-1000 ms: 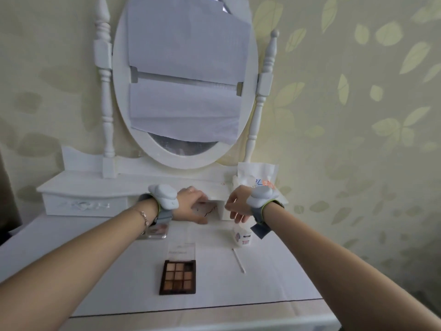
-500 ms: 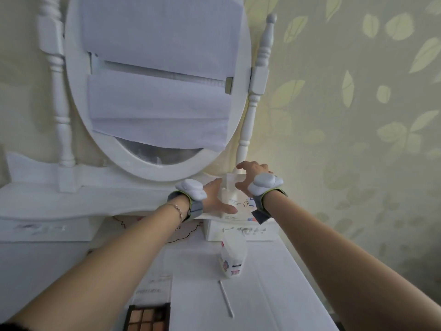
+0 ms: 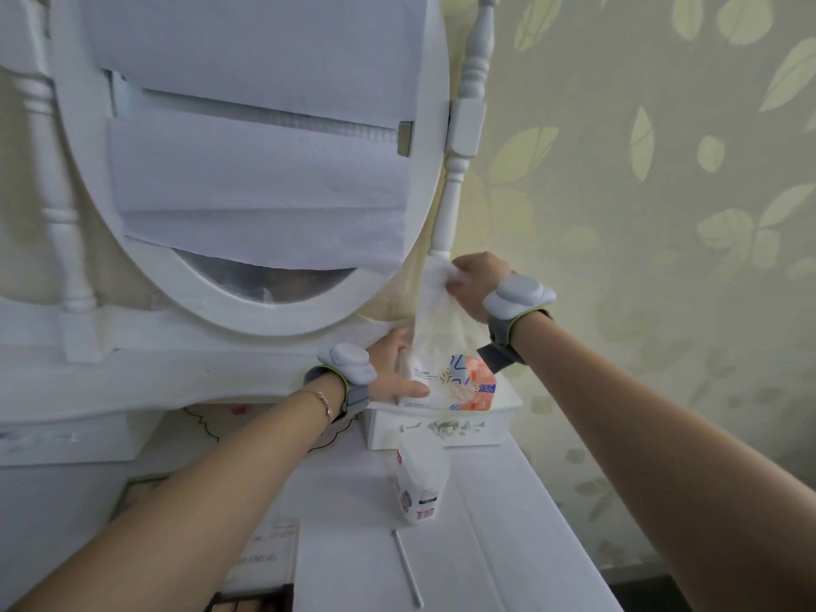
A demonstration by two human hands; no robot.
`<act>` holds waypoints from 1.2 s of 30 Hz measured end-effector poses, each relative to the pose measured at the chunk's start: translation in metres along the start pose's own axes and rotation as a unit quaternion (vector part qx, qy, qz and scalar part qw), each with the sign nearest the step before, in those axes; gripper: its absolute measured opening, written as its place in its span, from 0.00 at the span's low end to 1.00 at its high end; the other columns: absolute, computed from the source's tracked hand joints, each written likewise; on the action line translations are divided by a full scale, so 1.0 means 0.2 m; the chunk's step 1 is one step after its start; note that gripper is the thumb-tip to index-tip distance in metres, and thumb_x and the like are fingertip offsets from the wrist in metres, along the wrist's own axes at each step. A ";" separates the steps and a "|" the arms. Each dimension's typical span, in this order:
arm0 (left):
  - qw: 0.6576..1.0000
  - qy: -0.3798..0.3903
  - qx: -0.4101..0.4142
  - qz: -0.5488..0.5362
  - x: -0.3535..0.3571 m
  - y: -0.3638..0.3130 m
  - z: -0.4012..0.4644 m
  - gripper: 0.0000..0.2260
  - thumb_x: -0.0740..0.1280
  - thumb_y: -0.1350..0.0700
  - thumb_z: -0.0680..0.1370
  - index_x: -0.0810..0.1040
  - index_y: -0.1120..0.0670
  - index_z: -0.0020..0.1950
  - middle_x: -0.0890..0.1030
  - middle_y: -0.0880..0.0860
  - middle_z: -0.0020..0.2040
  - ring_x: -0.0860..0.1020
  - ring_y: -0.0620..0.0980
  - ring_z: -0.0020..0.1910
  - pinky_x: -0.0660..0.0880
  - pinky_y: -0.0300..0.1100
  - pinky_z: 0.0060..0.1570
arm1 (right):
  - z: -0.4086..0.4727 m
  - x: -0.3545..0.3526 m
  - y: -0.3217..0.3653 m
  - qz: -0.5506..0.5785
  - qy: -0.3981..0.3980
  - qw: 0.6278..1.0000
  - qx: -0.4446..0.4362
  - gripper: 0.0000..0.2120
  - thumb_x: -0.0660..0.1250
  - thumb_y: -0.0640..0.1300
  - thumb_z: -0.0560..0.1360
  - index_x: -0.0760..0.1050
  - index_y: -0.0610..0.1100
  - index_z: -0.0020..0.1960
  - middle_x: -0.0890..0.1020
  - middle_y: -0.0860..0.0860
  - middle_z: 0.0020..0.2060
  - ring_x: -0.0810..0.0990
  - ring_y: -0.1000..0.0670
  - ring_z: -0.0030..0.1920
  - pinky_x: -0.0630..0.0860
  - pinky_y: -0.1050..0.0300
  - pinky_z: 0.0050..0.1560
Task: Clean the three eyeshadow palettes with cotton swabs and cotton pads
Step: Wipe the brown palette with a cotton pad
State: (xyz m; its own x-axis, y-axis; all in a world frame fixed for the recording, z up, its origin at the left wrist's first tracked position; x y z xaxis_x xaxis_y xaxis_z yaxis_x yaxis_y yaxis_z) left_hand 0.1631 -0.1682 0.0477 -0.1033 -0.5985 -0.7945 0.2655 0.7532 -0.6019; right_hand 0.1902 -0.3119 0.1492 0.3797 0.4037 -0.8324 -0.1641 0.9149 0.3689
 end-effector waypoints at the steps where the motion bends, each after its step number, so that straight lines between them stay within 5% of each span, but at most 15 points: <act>1: 1.000 0.004 -0.007 -0.010 0.00 0.00 -0.01 0.45 0.75 0.44 0.66 0.54 0.54 0.74 0.67 0.52 0.69 0.67 0.52 0.67 0.64 0.47 0.67 | 0.02 -0.04 0.00 0.005 -0.009 1.000 -0.012 0.08 0.56 0.46 0.71 0.70 0.48 0.35 0.76 0.50 0.33 0.76 0.44 0.37 0.68 0.57 0.40; 8: 0.995 -0.016 -0.012 -0.094 0.00 0.02 0.02 0.44 0.74 0.49 0.69 0.50 0.54 0.75 0.65 0.51 0.71 0.65 0.49 0.69 0.61 0.41 0.67 | 0.01 -0.26 0.09 0.123 -0.061 0.987 -0.085 0.08 0.59 0.40 0.71 0.67 0.46 0.34 0.69 0.51 0.28 0.68 0.46 0.33 0.62 0.57 0.33; 11: 0.987 -0.030 0.002 -0.156 -0.07 0.00 -0.03 0.43 0.74 0.49 0.69 0.51 0.57 0.75 0.64 0.51 0.72 0.64 0.48 0.71 0.60 0.36 0.63 | -0.04 -0.29 0.15 0.171 -0.009 0.979 -0.111 0.04 0.62 0.38 0.71 0.74 0.38 0.43 0.73 0.48 0.34 0.70 0.48 0.37 0.65 0.57 0.35; 15: 0.976 -0.047 0.021 -0.213 -0.18 -0.02 -0.09 0.48 0.73 0.34 0.58 0.60 0.55 0.70 0.68 0.51 0.69 0.68 0.48 0.68 0.67 0.47 0.66 | -0.10 -0.34 0.21 0.231 0.073 0.963 -0.118 0.09 0.65 0.37 0.72 0.78 0.41 0.52 0.81 0.44 0.46 0.79 0.46 0.47 0.76 0.54 0.48; 20: 0.934 -0.065 0.062 -0.345 -0.31 -0.04 -0.23 0.25 0.75 0.49 0.67 0.74 0.54 0.61 0.81 0.49 0.56 0.80 0.44 0.54 0.77 0.36 0.52 | -0.15 -0.36 0.25 0.322 0.172 0.925 -0.106 0.08 0.67 0.34 0.73 0.79 0.42 0.49 0.82 0.44 0.48 0.81 0.43 0.51 0.76 0.46 0.59; 23: 0.924 -0.074 0.072 -0.369 -0.38 0.00 -0.34 0.29 0.78 0.48 0.64 0.75 0.55 0.61 0.82 0.51 0.56 0.80 0.49 0.55 0.77 0.45 0.54 | -0.20 -0.35 0.28 0.361 0.236 0.899 -0.072 0.11 0.65 0.32 0.74 0.76 0.35 0.56 0.81 0.40 0.53 0.80 0.42 0.52 0.76 0.47 0.60; 25: 0.918 -0.085 0.063 -0.383 -0.40 0.02 -0.38 0.32 0.79 0.51 0.63 0.72 0.55 0.63 0.81 0.52 0.57 0.80 0.51 0.55 0.77 0.50 0.55 | -0.24 -0.32 0.28 0.349 0.257 0.899 -0.064 0.12 0.66 0.33 0.74 0.76 0.34 0.58 0.80 0.39 0.54 0.81 0.42 0.51 0.76 0.48 0.58; 28: 0.929 -0.063 0.047 -0.362 -0.41 0.03 -0.48 0.20 0.73 0.61 0.70 0.74 0.57 0.61 0.82 0.54 0.54 0.81 0.53 0.52 0.78 0.48 0.53 | -0.31 -0.25 0.31 0.305 0.261 0.913 -0.077 0.10 0.69 0.36 0.73 0.79 0.36 0.54 0.83 0.41 0.52 0.82 0.41 0.52 0.78 0.47 0.57; 31: 0.948 -0.051 0.036 -0.313 -0.40 0.07 -0.58 0.13 0.75 0.57 0.69 0.80 0.53 0.52 0.84 0.51 0.49 0.82 0.50 0.48 0.79 0.45 0.50 | -0.38 -0.17 0.36 0.255 0.257 0.927 -0.103 0.10 0.71 0.38 0.71 0.80 0.38 0.52 0.83 0.41 0.50 0.83 0.42 0.50 0.78 0.46 0.58; 34: 0.956 -0.054 -0.003 -0.287 -0.37 0.12 -0.63 0.23 0.76 0.48 0.58 0.82 0.55 0.50 0.84 0.52 0.47 0.83 0.49 0.46 0.79 0.43 0.47 | -0.44 -0.12 0.41 0.231 0.244 0.934 -0.122 0.10 0.71 0.39 0.70 0.80 0.36 0.49 0.82 0.43 0.44 0.79 0.48 0.44 0.77 0.51 0.53; 36: 0.959 -0.057 -0.030 -0.275 -0.36 0.15 -0.67 0.24 0.75 0.51 0.59 0.81 0.60 0.52 0.83 0.53 0.44 0.82 0.48 0.41 0.78 0.38 0.40 | -0.48 -0.09 0.44 0.205 0.236 0.940 -0.137 0.09 0.71 0.41 0.70 0.80 0.36 0.46 0.79 0.48 0.38 0.77 0.51 0.40 0.75 0.55 0.46</act>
State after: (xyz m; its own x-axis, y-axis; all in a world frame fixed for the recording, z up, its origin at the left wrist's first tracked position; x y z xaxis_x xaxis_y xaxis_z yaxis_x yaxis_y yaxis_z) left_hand 0.0499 -0.0669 0.0762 -0.1050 -0.9331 -0.3439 0.1451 0.3277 -0.9336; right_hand 0.0816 -0.2387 0.1569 -0.2035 0.6200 -0.7578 -0.4621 0.6215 0.6326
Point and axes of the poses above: each hand's wrist, its own z-axis towards the middle knuckle, its own x-axis out of the palm, y = z × x, the point moved 2 cm from there along z, towards the middle knuckle
